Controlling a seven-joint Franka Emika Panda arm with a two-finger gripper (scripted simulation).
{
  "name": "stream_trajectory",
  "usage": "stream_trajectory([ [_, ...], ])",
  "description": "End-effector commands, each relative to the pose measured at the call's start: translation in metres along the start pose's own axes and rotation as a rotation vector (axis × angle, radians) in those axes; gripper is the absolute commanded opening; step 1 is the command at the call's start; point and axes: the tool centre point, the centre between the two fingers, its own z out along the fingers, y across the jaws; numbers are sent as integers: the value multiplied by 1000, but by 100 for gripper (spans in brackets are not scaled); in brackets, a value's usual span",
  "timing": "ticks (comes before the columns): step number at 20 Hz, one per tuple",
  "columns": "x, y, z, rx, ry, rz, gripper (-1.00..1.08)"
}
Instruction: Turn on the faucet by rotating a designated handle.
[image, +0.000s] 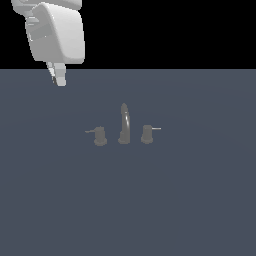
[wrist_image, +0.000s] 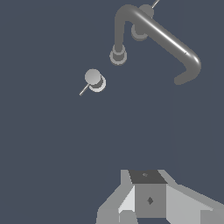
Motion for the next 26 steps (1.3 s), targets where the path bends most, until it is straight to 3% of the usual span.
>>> stream_trajectory([
  [1, 5, -10, 13, 0, 0, 43, -100],
  [15, 40, -57, 84, -13, 3, 278, -100],
  [26, 85, -92, 152, -28, 9, 507, -100],
])
